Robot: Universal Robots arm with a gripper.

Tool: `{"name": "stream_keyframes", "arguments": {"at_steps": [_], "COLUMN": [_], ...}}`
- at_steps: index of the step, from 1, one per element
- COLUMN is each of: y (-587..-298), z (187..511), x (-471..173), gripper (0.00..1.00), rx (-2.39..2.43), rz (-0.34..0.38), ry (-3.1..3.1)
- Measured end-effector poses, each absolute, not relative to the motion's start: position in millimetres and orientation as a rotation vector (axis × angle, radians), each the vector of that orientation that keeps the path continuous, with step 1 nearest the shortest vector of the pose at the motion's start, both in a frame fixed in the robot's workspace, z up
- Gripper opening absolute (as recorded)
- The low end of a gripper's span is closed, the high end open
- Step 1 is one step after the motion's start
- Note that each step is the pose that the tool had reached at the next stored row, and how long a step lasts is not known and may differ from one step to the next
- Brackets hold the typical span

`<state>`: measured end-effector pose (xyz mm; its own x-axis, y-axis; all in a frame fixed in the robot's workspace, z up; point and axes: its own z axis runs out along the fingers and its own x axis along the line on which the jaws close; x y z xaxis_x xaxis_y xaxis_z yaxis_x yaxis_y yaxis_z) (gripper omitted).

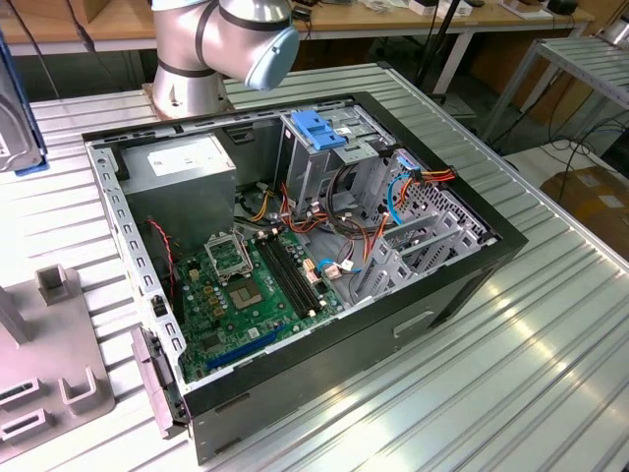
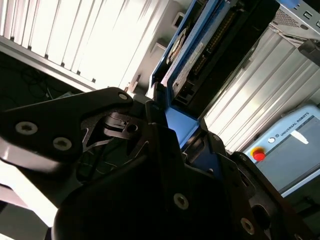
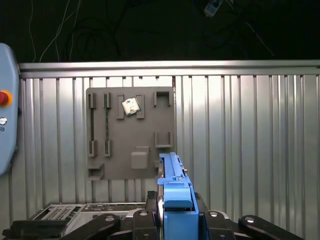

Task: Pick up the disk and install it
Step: 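Pick up the disk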

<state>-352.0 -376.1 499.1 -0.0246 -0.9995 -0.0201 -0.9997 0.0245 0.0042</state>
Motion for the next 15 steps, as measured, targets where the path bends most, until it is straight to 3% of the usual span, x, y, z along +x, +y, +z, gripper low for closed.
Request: {"name": "stream_keyframes", "arguments": {"at_steps": [15], "y": [-376], "z": [498], "x": [-313], "gripper": [0.37], "rx": [-2.186], "rz": [0.027], "ry": [2.240]}}
